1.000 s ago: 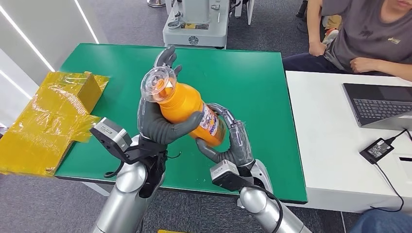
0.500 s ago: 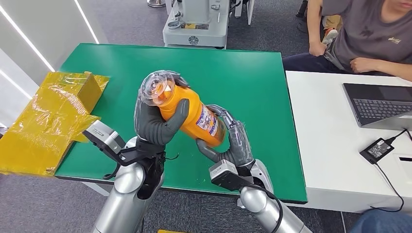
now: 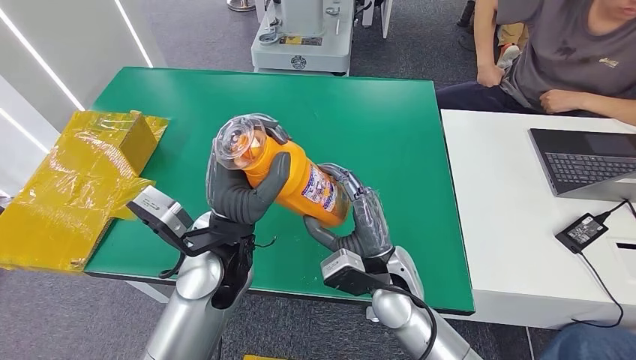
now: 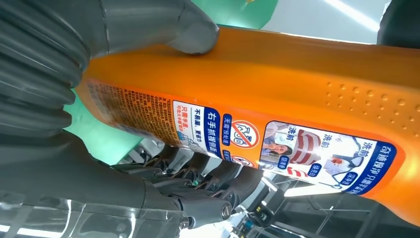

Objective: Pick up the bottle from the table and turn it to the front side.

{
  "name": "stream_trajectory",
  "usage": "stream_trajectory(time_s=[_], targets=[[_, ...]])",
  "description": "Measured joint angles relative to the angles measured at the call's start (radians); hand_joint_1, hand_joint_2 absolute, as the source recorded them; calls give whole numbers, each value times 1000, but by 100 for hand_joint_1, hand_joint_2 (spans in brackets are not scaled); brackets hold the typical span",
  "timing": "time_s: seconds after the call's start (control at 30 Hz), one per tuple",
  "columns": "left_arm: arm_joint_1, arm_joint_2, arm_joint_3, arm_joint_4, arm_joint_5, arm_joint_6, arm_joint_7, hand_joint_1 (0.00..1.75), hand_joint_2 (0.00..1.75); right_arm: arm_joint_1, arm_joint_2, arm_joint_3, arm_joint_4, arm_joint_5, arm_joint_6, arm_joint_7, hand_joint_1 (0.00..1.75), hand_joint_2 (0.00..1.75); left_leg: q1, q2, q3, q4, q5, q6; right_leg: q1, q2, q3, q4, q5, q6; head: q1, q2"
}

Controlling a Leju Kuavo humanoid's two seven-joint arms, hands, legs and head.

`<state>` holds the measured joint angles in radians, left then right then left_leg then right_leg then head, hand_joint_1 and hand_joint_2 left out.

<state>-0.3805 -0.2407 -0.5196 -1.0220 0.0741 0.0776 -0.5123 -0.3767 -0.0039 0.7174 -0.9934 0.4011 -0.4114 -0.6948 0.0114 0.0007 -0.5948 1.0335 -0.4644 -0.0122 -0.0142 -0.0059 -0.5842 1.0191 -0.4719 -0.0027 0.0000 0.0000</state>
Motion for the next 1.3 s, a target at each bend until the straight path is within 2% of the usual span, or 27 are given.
stream_trajectory(time_s=[0.07,0.4,0.67,0.8,1.1,1.3], targets=[[0,0,0,0,2,2,-1,175,175,3,1,-5,0,11,-7,0,0,175,0,0,0,0,0,0,0,0,0,0,0,0,0,0],[0,0,0,0,10,9,-2,175,175,36,29,-44,-23,27,-43,-4,0,175,0,0,0,0,0,0,0,0,0,0,0,0,0,0],[9,0,0,0,14,16,0,175,175,80,50,-73,-119,2,-102,-3,0,175,0,0,0,0,0,0,0,0,0,0,0,0,0,0],[13,-1,0,-1,5,21,7,175,175,113,59,-75,-204,-38,-132,-4,0,175,0,0,0,0,0,0,0,0,0,0,0,0,0,0],[17,1,17,-1,-7,60,5,175,175,164,62,-41,-435,-256,-147,-6,0,175,0,0,0,0,0,0,0,0,0,0,0,0,0,0],[29,14,44,-5,-18,92,-4,175,175,180,62,-24,-516,-274,-134,-6,0,175,0,0,0,0,0,0,0,0,0,0,0,0,0,0]])
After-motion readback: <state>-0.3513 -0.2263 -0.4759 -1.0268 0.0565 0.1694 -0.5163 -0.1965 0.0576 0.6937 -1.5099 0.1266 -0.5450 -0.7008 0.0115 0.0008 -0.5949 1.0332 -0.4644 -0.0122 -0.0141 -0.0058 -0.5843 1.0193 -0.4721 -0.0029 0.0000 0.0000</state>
